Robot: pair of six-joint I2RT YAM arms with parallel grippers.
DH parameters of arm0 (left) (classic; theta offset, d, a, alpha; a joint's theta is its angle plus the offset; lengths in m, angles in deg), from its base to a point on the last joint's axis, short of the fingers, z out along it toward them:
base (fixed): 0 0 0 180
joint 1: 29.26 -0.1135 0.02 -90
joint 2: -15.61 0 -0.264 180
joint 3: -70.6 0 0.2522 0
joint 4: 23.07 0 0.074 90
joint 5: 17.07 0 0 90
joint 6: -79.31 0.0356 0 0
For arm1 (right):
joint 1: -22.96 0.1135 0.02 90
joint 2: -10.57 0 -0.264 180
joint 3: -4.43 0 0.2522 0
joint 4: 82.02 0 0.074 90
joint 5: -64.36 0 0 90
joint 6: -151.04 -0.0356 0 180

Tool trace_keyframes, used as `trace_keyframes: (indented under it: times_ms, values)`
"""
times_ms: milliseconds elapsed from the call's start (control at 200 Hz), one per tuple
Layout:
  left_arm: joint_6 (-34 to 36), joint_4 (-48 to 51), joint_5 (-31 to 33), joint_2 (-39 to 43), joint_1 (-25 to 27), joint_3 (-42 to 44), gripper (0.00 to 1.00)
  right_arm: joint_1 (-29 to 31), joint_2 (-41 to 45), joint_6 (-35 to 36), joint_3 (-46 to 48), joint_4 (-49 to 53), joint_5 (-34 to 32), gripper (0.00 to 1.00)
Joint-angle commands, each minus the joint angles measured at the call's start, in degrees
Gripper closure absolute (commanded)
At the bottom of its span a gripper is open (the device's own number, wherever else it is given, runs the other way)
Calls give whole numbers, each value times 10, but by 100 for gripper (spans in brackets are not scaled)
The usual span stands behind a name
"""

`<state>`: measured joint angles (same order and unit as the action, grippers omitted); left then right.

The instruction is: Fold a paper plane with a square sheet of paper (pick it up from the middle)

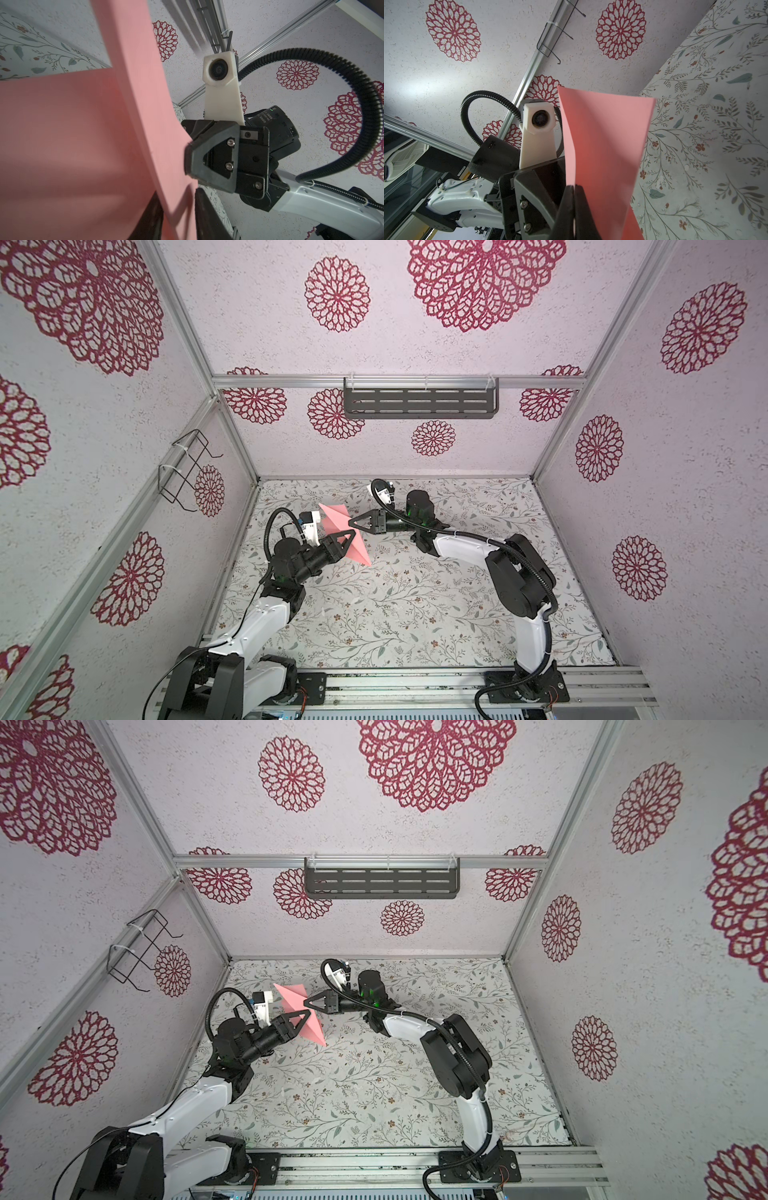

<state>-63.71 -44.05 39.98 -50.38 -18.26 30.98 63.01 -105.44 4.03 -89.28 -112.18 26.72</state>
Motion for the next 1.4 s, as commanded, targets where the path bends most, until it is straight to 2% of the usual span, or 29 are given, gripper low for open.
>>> trace_keyframes:
  times_ms: [0, 275, 395, 475, 565, 645, 710, 836, 931, 1036, 1181, 1291, 1396]
  values:
    - [8, -22, -2, 10, 2, 4, 74, -4, 28, -4, -1, -28, 5, 94]
    - [13, -23, 7, 7, 2, 3, 84, -5, 28, -5, 0, -27, 4, 93]
    - [17, -14, 14, 9, 1, 3, 90, -7, 31, -3, 4, -25, -2, 90]
    - [23, 7, 21, 11, -1, -2, 92, -13, 40, 5, 12, -20, -12, 82]
    - [41, 58, 31, 15, -3, -13, 94, -27, 58, 23, 26, -4, -30, 66]
    - [71, 140, 52, 18, -4, -34, 94, -46, 81, 45, 54, -2, -55, 50]
    - [101, 232, 73, 19, -4, -63, 93, -64, 104, 70, 78, 16, -83, 41]
    - [166, 417, 161, 10, 2, -134, 93, -89, 149, 137, 119, 81, -151, 36]
    - [202, 543, 265, -19, 19, -200, 92, -101, 182, 185, 147, 145, -222, 35]
    - [233, 670, 411, -79, 65, -288, 91, -107, 217, 234, 176, 205, -299, 34]
    - [242, 837, 616, -207, 115, -429, 90, -111, 261, 269, 214, 259, -389, 34]
    - [239, 905, 699, -304, 139, -513, 90, -115, 289, 277, 248, 268, -421, 34]
    - [232, 942, 726, -392, 157, -586, 89, -119, 309, 276, 271, 274, -437, 34]
